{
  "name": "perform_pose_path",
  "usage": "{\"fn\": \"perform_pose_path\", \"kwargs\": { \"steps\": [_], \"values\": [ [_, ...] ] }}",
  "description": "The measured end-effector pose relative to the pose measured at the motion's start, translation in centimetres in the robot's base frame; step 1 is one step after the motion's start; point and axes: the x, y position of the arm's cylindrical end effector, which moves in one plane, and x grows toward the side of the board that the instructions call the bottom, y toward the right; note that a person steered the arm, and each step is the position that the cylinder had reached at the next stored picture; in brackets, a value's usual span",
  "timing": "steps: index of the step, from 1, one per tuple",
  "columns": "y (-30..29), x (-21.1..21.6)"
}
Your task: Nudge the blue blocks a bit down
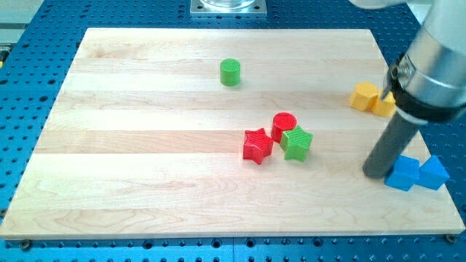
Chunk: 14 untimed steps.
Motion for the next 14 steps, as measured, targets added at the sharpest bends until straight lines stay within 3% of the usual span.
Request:
{"fn": "perform_pose_path", "kwargs": {
  "steps": [1,2,4,7,14],
  "values": [
    [1.0,-4.7],
    [4.5,-4.7],
    [10.0,0.1],
    [7.0,3.4],
    [2.9,0.1]
  ]
}}
